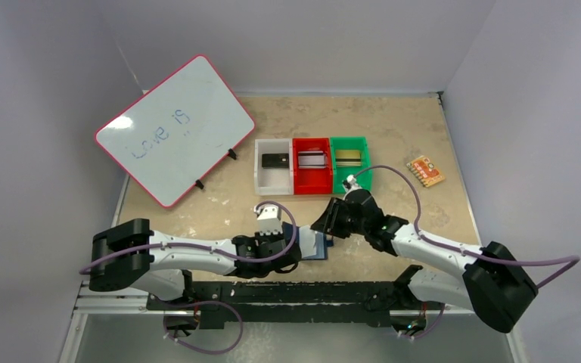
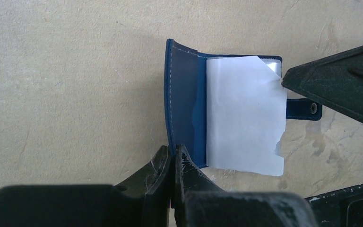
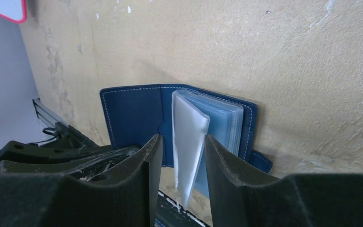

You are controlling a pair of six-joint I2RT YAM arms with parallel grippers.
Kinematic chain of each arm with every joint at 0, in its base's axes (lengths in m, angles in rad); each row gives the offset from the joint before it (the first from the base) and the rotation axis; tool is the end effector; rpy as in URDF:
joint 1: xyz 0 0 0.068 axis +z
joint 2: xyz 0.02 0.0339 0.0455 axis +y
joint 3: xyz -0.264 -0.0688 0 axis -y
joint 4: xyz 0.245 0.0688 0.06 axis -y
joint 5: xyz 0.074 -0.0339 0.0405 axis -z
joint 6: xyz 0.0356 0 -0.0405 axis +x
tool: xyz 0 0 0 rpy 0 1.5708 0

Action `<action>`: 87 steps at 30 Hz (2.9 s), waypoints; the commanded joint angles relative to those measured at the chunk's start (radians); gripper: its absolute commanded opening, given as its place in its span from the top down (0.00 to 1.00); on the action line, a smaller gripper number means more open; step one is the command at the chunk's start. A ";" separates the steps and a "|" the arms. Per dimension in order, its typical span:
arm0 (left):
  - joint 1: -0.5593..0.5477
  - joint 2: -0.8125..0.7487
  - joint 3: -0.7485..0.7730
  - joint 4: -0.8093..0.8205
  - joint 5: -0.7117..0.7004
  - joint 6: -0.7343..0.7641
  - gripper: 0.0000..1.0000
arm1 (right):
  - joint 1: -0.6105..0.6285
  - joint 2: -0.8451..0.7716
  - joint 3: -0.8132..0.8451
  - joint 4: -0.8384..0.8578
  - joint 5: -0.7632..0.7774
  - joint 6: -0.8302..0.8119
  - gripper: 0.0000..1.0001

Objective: Take the credit cards out of the card holder

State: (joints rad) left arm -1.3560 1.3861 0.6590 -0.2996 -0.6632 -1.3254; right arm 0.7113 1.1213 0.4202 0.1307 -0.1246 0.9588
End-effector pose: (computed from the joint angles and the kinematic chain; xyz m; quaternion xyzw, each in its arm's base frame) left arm 0.0741 -0.2369 0.1677 -0.0735 0.9120 -0.1759 0.3633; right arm 0.1662 0.1491 0.1801 0.0785 0.8728 0.3915 0.2808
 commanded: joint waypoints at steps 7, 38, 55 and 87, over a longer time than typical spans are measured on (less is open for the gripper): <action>-0.003 -0.020 -0.019 0.012 -0.022 -0.007 0.96 | -0.001 0.075 -0.003 0.131 -0.134 -0.056 0.57; 0.102 -0.290 -0.169 0.132 0.052 0.130 0.67 | 0.059 0.272 0.096 0.426 -0.281 -0.020 0.45; 0.117 -0.458 -0.238 0.072 0.018 0.141 0.41 | 0.103 0.462 0.212 0.410 -0.168 0.060 0.45; 0.250 -0.295 -0.294 0.335 0.212 0.282 1.00 | 0.229 0.306 0.304 -0.087 0.142 0.090 0.49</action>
State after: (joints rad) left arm -1.1114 1.0973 0.3725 -0.0158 -0.4946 -1.0435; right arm 0.9367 1.4750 0.7673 0.1272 -0.0341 1.0206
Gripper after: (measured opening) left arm 0.016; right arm 0.512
